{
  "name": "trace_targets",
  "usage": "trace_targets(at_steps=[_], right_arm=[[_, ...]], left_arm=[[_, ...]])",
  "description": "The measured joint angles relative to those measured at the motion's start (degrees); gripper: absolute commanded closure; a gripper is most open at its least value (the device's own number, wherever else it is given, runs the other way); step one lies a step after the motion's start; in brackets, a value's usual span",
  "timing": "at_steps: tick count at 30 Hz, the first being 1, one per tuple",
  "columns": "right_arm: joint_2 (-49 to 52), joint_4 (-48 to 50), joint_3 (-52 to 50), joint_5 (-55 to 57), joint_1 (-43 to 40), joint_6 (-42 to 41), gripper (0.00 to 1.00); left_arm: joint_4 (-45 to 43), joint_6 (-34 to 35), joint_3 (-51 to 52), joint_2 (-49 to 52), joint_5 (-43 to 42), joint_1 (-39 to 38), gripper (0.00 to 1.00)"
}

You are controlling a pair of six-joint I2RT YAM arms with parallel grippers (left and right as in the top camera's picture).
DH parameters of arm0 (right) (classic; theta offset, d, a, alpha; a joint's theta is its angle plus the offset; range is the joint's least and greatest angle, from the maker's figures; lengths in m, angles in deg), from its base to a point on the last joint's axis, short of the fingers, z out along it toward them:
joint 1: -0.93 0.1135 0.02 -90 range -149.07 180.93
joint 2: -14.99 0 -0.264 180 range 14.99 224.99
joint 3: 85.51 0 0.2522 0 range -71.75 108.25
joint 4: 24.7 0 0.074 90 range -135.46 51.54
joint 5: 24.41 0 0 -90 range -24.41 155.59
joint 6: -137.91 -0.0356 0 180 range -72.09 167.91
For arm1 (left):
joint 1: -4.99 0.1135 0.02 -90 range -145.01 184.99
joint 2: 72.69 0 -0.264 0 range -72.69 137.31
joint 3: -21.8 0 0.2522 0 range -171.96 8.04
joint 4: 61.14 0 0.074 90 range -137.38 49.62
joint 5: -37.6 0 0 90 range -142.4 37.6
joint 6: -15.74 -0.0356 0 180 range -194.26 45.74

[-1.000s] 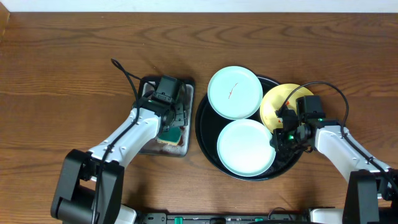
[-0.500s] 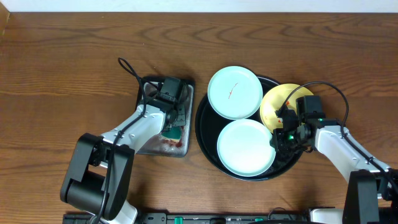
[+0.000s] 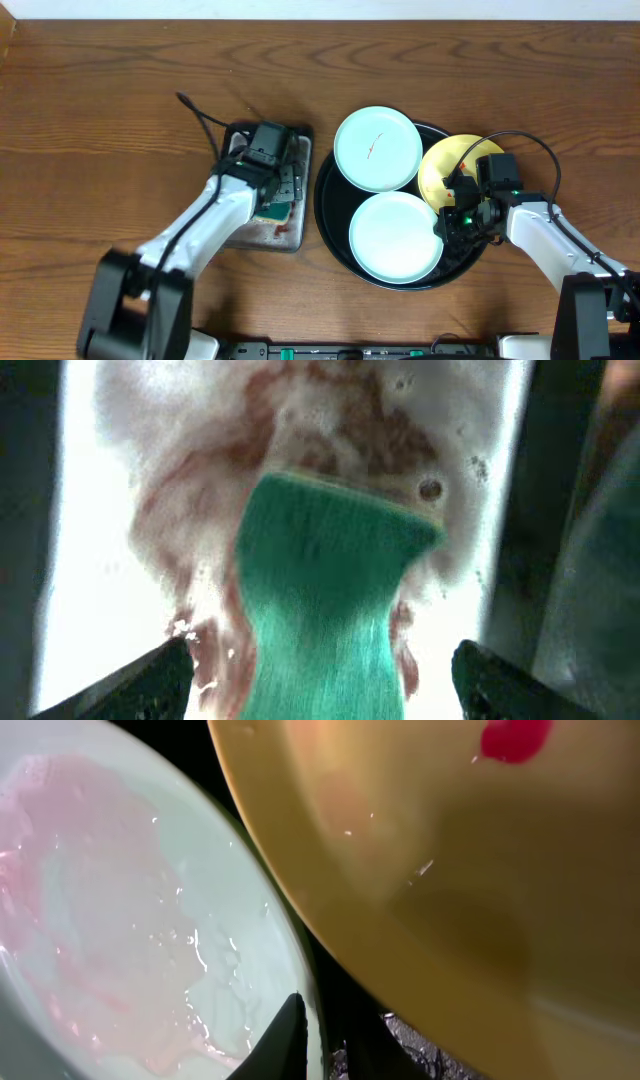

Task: Clean dirty plates on tray and stack at the side
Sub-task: 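Return the sponge to the soapy tray and rinse it with the left gripper, then lift the cleaned green plate with the right gripper and move it right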

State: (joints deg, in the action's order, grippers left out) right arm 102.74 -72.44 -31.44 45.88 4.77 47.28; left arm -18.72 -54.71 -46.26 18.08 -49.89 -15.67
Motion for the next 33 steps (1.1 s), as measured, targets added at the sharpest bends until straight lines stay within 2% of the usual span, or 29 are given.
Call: trace_targets(at_steps=[7, 13, 18, 24, 33], right_arm=[[0.0, 0.7, 0.0, -2.29, 0.0, 0.74, 0.99], [-1.29, -1.77, 0.07, -4.92, -0.02, 1.33, 0.99], [-8.09, -3.34, 0.72, -2.12, 0.0, 1.31, 0.99], [-18.18, -3.15, 1.22, 7.98, 1.86, -0.22, 0.99], [-24.13, -2.38, 1.31, 30.12, 15.43, -2.27, 0.99]], left_arm=[[8.39, 1.44, -0.09, -5.16, -0.63, 0.0, 0.16], [8.85, 1.62, -0.09, -5.09, -0.66, 0.0, 0.16], [8.87, 1.62, -0.09, -5.09, -0.66, 0.0, 0.16], [8.81, 1.62, -0.09, -5.09, -0.66, 0.0, 0.16], [8.46, 1.62, -0.09, -5.09, -0.66, 0.0, 0.16]])
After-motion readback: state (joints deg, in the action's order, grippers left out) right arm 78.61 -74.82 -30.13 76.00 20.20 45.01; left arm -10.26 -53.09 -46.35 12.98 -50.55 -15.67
